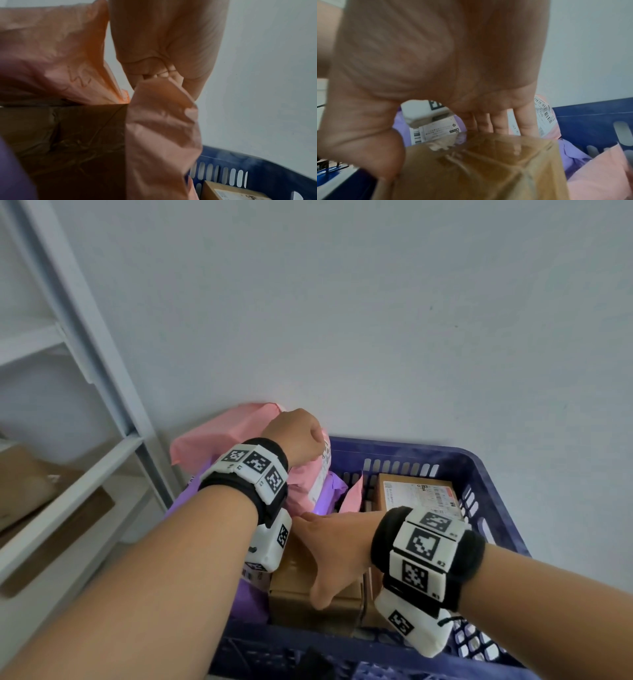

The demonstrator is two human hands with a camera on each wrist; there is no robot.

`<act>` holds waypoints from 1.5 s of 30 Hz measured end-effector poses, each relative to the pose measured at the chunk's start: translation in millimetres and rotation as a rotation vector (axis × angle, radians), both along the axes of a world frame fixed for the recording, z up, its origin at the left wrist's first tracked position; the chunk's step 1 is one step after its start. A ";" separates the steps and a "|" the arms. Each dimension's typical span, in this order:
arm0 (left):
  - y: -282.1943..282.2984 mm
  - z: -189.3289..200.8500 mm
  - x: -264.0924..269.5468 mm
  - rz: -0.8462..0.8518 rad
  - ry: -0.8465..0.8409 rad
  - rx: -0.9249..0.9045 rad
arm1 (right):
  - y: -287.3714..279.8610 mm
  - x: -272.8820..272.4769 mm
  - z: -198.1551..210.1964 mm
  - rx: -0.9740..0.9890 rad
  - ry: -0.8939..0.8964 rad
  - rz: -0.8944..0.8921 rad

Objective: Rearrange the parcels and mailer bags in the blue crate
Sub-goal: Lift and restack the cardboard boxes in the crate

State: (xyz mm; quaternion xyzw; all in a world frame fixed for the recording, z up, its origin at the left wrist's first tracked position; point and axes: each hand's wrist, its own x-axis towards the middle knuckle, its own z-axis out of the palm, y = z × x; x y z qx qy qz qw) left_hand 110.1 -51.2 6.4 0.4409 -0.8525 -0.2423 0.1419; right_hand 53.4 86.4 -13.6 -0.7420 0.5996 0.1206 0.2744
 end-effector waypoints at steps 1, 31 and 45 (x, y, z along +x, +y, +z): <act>-0.1 -1.3 0.2 0.000 0.002 0.015 | -0.4 -1.5 1.0 -0.003 0.006 -0.006; -6.8 -18.6 -2.9 -0.062 -0.206 -0.020 | 0.6 -26.0 -5.8 0.127 0.090 0.019; -3.3 -0.1 -8.4 -0.072 -0.293 0.056 | -15.1 -85.8 58.2 -0.141 -0.195 -0.405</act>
